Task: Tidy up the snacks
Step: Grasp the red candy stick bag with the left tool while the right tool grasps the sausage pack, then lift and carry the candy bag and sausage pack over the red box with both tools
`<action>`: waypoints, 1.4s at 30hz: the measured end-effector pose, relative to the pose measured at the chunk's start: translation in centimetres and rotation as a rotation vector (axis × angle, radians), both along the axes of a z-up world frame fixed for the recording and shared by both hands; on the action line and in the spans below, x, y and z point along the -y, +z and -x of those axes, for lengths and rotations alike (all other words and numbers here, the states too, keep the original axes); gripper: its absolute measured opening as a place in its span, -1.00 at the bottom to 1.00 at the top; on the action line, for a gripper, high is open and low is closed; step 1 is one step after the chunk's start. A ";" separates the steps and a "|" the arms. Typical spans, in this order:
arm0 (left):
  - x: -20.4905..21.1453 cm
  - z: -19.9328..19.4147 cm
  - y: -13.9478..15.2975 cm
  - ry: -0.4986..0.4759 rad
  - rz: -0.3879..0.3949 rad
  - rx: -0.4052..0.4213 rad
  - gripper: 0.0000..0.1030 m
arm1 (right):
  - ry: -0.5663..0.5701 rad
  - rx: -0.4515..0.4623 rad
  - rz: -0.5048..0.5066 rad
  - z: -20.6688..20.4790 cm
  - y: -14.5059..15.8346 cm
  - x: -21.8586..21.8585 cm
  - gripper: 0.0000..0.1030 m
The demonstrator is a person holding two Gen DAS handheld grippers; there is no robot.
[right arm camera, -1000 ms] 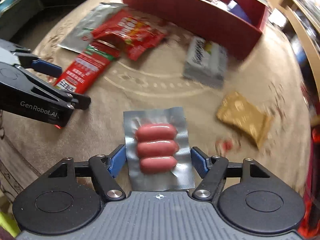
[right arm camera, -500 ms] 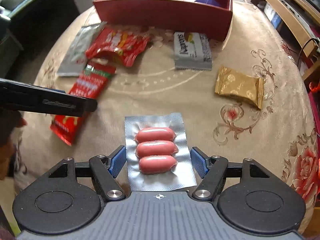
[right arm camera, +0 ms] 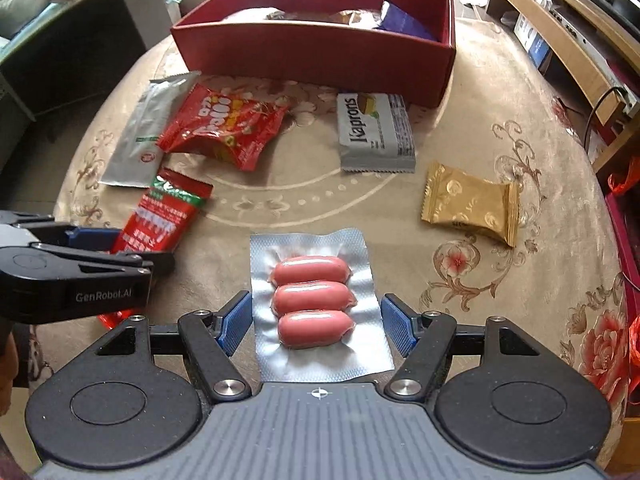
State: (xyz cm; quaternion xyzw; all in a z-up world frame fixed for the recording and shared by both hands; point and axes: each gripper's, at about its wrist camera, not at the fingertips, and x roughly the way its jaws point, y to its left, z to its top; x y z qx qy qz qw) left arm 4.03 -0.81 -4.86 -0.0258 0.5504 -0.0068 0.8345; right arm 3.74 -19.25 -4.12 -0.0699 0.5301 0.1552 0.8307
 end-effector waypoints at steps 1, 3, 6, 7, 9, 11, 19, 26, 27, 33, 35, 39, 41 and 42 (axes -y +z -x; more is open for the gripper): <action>-0.1 0.0 0.1 0.001 0.005 0.003 -0.16 | 0.002 0.005 -0.005 0.0 0.2 -0.1 0.47; -0.2 0.0 0.4 0.003 0.005 0.009 -0.17 | 0.000 0.014 -0.014 0.0 0.4 -0.1 0.47; -0.2 0.1 0.9 0.001 0.006 0.018 -0.18 | -0.012 0.023 -0.018 -0.1 0.6 0.1 0.46; -0.2 0.1 1.0 -0.003 0.006 0.020 -0.18 | -0.015 0.024 -0.018 -0.2 0.6 0.2 0.46; -0.1 0.2 1.1 -0.008 0.005 0.024 -0.18 | -0.018 0.024 -0.016 -0.2 0.6 0.2 0.46; -0.1 0.1 0.9 -0.014 0.000 0.016 -0.18 | -0.016 0.023 -0.009 -0.2 0.4 0.1 0.46; 0.5 -1.2 -0.7 -0.010 -0.041 -0.004 0.12 | -0.008 0.000 0.006 -0.5 -0.2 -0.5 0.46; 0.2 -0.7 -0.8 -0.011 -0.047 0.004 0.04 | -0.017 -0.010 0.020 -0.8 -0.5 -0.4 0.47; 0.2 -0.5 -0.7 -0.019 -0.045 0.006 -0.01 | -0.018 -0.008 0.019 -0.8 -0.5 -0.4 0.47; 0.6 0.1 -0.2 -0.037 -0.047 0.003 -0.17 | -0.009 0.015 0.007 -0.5 0.1 -0.6 0.47; 0.6 0.2 0.0 -0.036 -0.036 0.007 -0.18 | -0.009 0.020 0.008 -0.5 0.2 -0.5 0.47; 0.6 0.0 0.6 -0.025 -0.022 0.021 -0.18 | -0.018 0.025 0.008 -0.7 0.3 -0.3 0.46; 0.6 0.0 1.0 -0.023 -0.014 0.032 -0.18 | -0.021 0.031 0.010 -0.7 0.4 -0.4 0.46; 0.7 0.0 1.1 -0.023 -0.009 0.036 -0.18 | -0.020 0.034 0.009 -0.8 0.5 -0.4 0.46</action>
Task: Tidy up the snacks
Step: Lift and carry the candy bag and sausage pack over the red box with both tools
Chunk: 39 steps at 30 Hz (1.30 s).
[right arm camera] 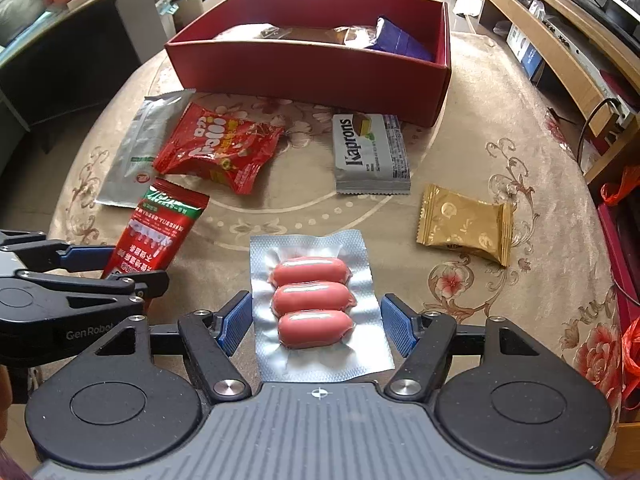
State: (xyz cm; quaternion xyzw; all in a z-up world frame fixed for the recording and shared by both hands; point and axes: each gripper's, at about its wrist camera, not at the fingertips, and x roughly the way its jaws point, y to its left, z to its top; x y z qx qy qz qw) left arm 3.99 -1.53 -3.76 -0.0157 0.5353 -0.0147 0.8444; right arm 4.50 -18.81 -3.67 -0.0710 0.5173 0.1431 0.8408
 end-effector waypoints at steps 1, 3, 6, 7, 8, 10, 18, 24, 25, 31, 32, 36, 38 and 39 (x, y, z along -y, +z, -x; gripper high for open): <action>0.1 0.0 0.2 -0.003 0.005 0.004 -0.18 | 0.001 0.003 -0.002 0.0 0.1 0.0 0.46; 0.2 -0.1 0.6 -0.009 0.014 0.013 -0.18 | 0.002 0.008 -0.004 -0.1 0.2 -0.1 0.46; 0.3 -0.2 1.1 -0.014 0.026 0.027 -0.19 | -0.003 0.013 -0.009 -0.3 0.4 -0.1 0.46; 0.4 -0.3 1.2 -0.013 0.025 0.031 -0.19 | -0.005 0.016 -0.010 -0.4 0.5 -0.1 0.46; 0.4 -0.4 1.3 -0.013 0.025 0.034 -0.19 | -0.008 0.019 -0.011 -0.4 0.5 -0.1 0.46; 0.4 -0.7 1.5 -0.010 0.034 0.038 -0.19 | -0.014 0.025 -0.017 -0.6 0.8 0.1 0.46; 0.4 -1.8 2.5 -0.004 0.042 0.066 -0.19 | -0.041 0.052 -0.038 -1.3 1.7 0.4 0.46; 0.5 -2.8 3.4 -0.005 0.042 0.092 -0.19 | -0.066 0.072 -0.057 -2.1 2.4 0.7 0.46; 0.5 -3.0 3.6 -0.003 0.043 0.097 -0.19 | -0.071 0.076 -0.059 -2.3 2.5 0.7 0.46; 0.4 -4.7 4.9 0.006 0.056 0.133 -0.20 | -0.104 0.115 -0.079 -3.4 3.6 0.9 0.46; 0.4 -5.0 5.1 0.006 0.056 0.139 -0.20 | -0.112 0.122 -0.086 -3.6 3.9 1.0 0.46; 0.7 -6.1 5.8 -0.003 0.057 0.159 -0.20 | -0.137 0.139 -0.102 -4.5 4.5 1.4 0.46; 0.9 -6.6 6.0 -0.007 0.055 0.167 -0.20 | -0.147 0.146 -0.104 -4.9 4.6 1.6 0.46; 1.0 -6.8 6.2 -0.008 0.055 0.170 -0.20 | -0.152 0.151 -0.104 -5.1 4.7 1.6 0.46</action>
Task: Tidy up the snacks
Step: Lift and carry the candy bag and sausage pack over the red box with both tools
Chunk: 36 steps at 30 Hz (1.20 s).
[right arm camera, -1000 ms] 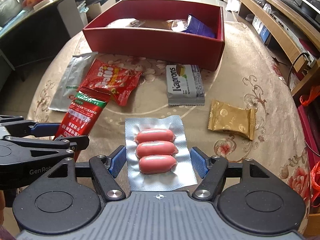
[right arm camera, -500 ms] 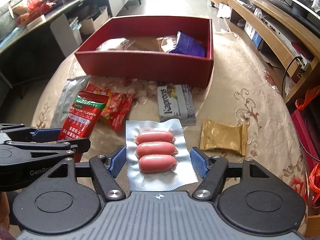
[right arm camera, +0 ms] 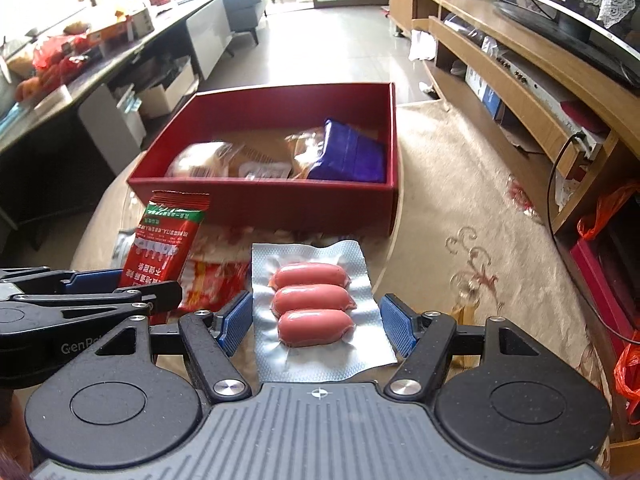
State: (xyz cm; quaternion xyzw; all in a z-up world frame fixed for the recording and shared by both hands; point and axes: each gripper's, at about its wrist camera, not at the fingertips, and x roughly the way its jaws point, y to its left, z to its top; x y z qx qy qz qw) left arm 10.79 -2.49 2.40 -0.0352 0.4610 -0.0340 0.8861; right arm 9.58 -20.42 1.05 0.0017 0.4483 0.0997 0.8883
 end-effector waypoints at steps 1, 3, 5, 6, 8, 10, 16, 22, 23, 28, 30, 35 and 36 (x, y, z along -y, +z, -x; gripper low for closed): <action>0.1 -0.2 0.1 0.000 0.001 0.002 -0.20 | -0.005 0.004 0.000 -0.2 0.1 0.0 0.46; 0.1 -0.7 0.2 -0.001 0.002 0.005 -0.20 | -0.012 0.007 -0.001 -0.5 0.2 0.1 0.46; 0.2 -1.1 0.3 -0.002 0.002 0.008 -0.21 | -0.018 0.008 -0.003 -0.9 0.2 0.2 0.46; 0.2 -1.3 0.3 -0.001 0.003 0.011 -0.21 | -0.020 0.010 -0.002 -1.1 0.3 0.2 0.46; 0.3 -1.6 0.5 -0.001 0.002 0.017 -0.21 | -0.023 0.015 -0.002 -1.4 0.4 0.2 0.46; 0.2 -2.0 0.7 0.002 0.001 0.023 -0.21 | -0.028 0.021 -0.005 -1.7 0.6 0.2 0.46; 0.2 -3.1 0.9 0.011 -0.005 0.032 -0.21 | -0.035 0.035 -0.002 -2.6 0.8 0.0 0.46; 0.1 -3.9 1.1 0.015 -0.012 0.040 -0.22 | -0.041 0.042 -0.003 -3.4 0.9 -0.1 0.46; 0.1 -4.1 1.1 0.016 -0.012 0.041 -0.22 | -0.042 0.044 -0.003 -3.5 1.0 -0.1 0.46; 0.0 -4.7 1.2 0.022 -0.012 0.046 -0.23 | -0.046 0.047 -0.010 -4.2 1.1 -0.1 0.46; 0.0 -4.9 1.3 0.023 -0.013 0.049 -0.23 | -0.047 0.048 -0.012 -4.4 1.1 -0.1 0.46; 0.0 -5.6 1.4 0.027 -0.018 0.054 -0.24 | -0.049 0.053 -0.013 -4.9 1.2 -0.3 0.46; 0.0 -5.7 1.4 0.029 -0.019 0.054 -0.24 | -0.049 0.054 -0.012 -5.0 1.2 -0.3 0.46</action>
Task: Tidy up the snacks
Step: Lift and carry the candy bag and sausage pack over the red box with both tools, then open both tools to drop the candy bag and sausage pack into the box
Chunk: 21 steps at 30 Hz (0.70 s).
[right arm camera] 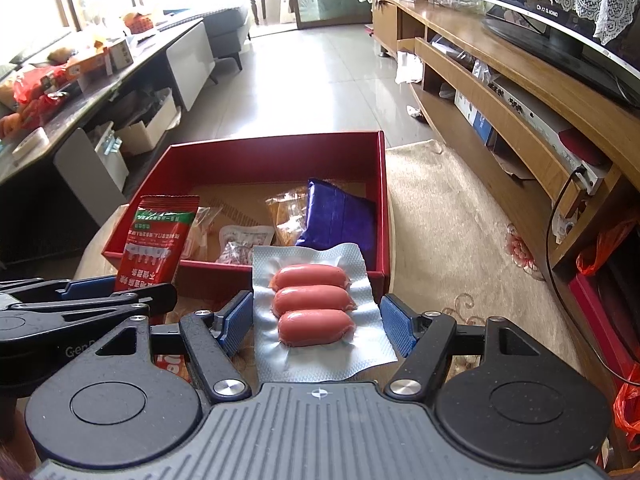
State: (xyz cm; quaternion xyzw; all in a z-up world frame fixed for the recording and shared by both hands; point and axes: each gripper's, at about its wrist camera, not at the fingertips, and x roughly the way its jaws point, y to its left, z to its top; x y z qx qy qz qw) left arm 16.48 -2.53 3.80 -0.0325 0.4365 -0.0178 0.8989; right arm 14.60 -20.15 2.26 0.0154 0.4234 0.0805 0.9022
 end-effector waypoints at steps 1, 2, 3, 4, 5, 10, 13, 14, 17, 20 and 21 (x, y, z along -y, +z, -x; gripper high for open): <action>0.0 -0.1 0.0 0.001 -0.001 0.000 -0.25 | 0.000 0.001 0.001 -0.1 0.0 0.0 0.46; 0.0 -0.3 0.0 0.002 -0.002 0.001 -0.25 | -0.001 0.001 0.001 -0.3 0.0 0.0 0.46; 0.1 -0.4 0.0 0.003 -0.003 0.002 -0.25 | -0.001 0.002 0.001 -0.5 0.0 0.0 0.46; 0.1 -0.6 0.1 0.004 -0.003 0.003 -0.25 | -0.002 0.003 0.000 -0.6 0.0 0.0 0.46; 0.1 -0.8 0.1 0.005 -0.004 0.004 -0.25 | -0.004 0.004 0.000 -0.8 0.0 0.0 0.46; 0.2 -1.9 0.2 0.015 -0.013 0.015 -0.25 | -0.011 0.014 0.000 -1.8 0.1 0.0 0.46; 0.2 -2.9 0.3 0.021 -0.018 0.022 -0.25 | -0.018 0.022 -0.003 -2.5 0.2 -0.1 0.46; 0.1 -3.2 0.3 0.023 -0.019 0.023 -0.25 | -0.022 0.025 -0.006 -2.8 0.2 -0.1 0.46; 0.1 -4.4 0.2 0.030 -0.027 0.026 -0.25 | -0.028 0.027 -0.008 -3.9 0.1 -0.2 0.46; 0.1 -5.6 0.0 0.035 -0.036 0.028 -0.25 | -0.030 0.029 -0.005 -5.0 -0.2 -0.3 0.46; 0.1 -6.1 -0.2 0.038 -0.038 0.028 -0.25 | -0.030 0.029 -0.002 -5.3 -0.2 -0.3 0.46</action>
